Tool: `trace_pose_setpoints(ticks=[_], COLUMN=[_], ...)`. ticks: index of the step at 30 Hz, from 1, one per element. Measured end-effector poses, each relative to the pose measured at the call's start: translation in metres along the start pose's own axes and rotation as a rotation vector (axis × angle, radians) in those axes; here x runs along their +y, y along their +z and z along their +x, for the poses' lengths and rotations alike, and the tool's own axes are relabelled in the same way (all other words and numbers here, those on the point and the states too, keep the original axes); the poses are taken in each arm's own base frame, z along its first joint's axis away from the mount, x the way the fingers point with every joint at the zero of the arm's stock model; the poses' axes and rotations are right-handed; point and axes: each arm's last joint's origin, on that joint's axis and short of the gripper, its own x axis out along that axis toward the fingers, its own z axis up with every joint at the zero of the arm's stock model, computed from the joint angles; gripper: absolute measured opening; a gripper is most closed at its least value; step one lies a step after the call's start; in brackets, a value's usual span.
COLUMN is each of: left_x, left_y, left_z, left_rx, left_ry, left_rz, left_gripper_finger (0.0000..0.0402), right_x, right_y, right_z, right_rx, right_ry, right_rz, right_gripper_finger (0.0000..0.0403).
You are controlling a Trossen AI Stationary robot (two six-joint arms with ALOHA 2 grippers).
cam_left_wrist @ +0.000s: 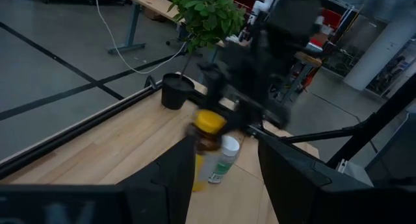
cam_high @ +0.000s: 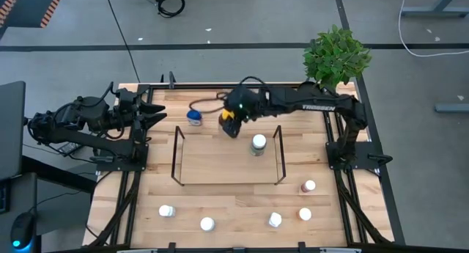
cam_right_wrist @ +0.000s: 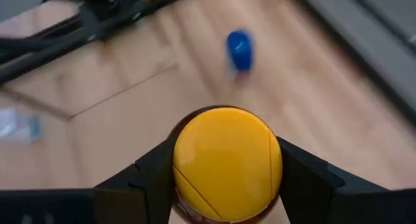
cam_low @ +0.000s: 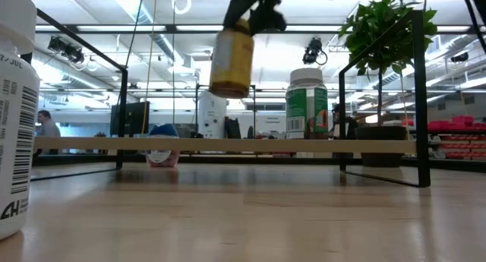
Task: Pick and place medicine bottles onto shelf by color
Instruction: Put the yellow medicine bottle on the shelf
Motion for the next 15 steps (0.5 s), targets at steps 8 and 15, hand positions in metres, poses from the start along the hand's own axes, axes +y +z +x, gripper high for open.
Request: trace_pose_setpoints(ticks=[8,15], left_x=[0.0,-0.001], left_y=[0.0,0.0], left_z=[0.0,0.0], left_rx=[0.002,0.016], left_ry=[-0.004,-0.029], left_rz=[0.001,0.002], left_gripper_finger=[0.0178,0.0175], right_x=[0.055,0.089], right_y=[-0.046,-0.071], right_z=[-0.016,-0.029], right_rx=[0.125,0.107], right_ry=[-0.049,-0.05], right_rz=[0.073,0.153], right_gripper_finger=[0.0227,0.0227])
